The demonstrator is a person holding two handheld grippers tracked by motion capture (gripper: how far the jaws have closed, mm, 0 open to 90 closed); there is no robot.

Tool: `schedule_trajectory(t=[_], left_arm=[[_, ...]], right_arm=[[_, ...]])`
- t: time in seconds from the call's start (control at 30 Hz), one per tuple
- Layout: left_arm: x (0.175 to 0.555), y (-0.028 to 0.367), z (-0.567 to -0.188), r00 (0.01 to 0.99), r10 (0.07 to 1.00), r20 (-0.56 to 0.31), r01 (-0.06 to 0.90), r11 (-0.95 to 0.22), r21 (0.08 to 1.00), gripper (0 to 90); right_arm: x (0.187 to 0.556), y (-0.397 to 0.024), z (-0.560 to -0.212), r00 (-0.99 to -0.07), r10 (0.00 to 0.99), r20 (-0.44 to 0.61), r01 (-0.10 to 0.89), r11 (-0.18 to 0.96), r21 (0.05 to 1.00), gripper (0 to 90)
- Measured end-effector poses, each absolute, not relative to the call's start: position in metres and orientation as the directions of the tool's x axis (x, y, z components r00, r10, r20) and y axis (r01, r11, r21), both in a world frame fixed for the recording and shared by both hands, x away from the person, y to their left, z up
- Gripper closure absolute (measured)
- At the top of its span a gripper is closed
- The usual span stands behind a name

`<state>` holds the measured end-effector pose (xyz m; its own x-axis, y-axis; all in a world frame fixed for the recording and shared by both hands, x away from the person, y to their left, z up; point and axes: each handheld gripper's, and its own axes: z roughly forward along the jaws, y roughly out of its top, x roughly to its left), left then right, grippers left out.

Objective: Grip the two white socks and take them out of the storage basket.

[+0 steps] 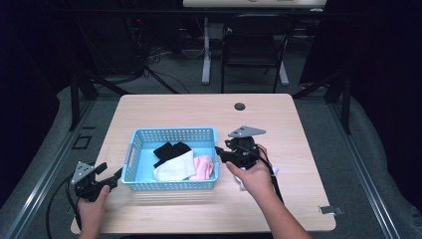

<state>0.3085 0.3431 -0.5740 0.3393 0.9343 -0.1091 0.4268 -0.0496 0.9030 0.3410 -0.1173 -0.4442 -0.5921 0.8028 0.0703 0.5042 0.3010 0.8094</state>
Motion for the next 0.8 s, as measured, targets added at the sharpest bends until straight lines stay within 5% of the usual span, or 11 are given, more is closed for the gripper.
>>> schedule_trajectory(t=[0.37, 0.8], left_arm=[[0.309, 0.343, -0.574, 0.34, 0.934, -0.109, 0.426, -0.05, 0.903, 24.7], [0.309, 0.343, -0.574, 0.341, 0.934, -0.11, 0.427, -0.049, 0.903, 24.7]], right_arm=[[0.359, -0.073, -0.448, -0.632, 0.771, 0.074, 0.548, 0.377, 0.747, 50.5], [0.386, -0.048, -0.471, -0.597, 0.794, 0.117, 0.644, 0.386, 0.661, 54.6]])
